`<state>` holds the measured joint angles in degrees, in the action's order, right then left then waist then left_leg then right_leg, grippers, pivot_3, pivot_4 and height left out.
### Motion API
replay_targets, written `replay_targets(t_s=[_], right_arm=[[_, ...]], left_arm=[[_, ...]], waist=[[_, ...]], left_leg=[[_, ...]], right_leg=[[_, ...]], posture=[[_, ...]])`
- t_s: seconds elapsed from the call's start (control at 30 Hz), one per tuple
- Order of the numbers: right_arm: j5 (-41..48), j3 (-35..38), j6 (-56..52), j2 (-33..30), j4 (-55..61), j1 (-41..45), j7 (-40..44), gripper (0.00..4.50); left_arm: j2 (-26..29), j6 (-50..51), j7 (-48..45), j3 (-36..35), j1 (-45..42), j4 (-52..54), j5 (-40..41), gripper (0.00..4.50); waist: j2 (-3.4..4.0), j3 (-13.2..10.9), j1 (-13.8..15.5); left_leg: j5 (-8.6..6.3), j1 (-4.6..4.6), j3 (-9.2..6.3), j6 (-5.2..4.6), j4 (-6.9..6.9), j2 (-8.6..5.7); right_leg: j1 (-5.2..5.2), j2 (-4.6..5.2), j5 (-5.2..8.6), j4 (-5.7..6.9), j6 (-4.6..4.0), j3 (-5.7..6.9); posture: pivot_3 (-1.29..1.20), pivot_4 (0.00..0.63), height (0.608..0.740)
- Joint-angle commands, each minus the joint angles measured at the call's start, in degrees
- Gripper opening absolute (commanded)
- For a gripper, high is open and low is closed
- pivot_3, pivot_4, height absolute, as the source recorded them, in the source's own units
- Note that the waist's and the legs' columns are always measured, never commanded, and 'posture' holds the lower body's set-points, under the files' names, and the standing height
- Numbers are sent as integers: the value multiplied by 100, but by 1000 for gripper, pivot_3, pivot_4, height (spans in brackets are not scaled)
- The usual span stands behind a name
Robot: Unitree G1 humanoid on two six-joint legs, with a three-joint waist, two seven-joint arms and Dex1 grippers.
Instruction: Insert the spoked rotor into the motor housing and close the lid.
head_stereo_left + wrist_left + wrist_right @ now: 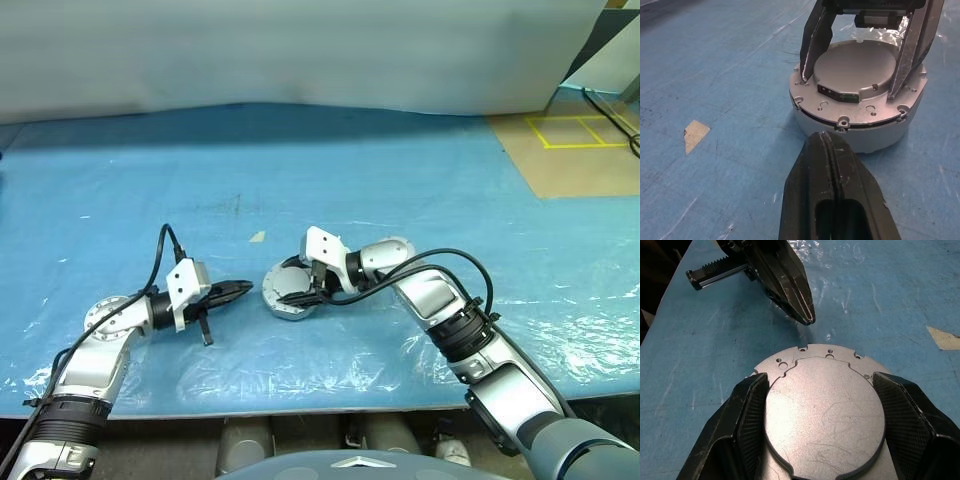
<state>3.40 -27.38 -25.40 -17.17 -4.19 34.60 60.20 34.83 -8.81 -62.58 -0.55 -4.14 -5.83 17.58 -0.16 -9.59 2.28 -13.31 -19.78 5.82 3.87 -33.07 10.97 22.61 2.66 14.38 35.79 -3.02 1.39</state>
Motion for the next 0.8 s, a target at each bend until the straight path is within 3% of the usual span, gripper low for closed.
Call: replay_targets(t_s=[0.03,0.8], right_arm=[[-16,-20,47,-44,7,-48,1,2988],[-182,-53,457,128,-769,57,-63,2988]], left_arm=[[77,-166,-50,-110,52,56,19,0],[154,392,168,-49,-62,639,20,0]], waist=[[0,0,1],[0,0,-10]], left_leg=[[0,0,0,0,0,0],[9,46,3,16,2,10]], right_leg=[[0,0,0,0,0,0],[-33,0,2,2,-38,0]], posture=[[0,150,740],[0,150,740]])
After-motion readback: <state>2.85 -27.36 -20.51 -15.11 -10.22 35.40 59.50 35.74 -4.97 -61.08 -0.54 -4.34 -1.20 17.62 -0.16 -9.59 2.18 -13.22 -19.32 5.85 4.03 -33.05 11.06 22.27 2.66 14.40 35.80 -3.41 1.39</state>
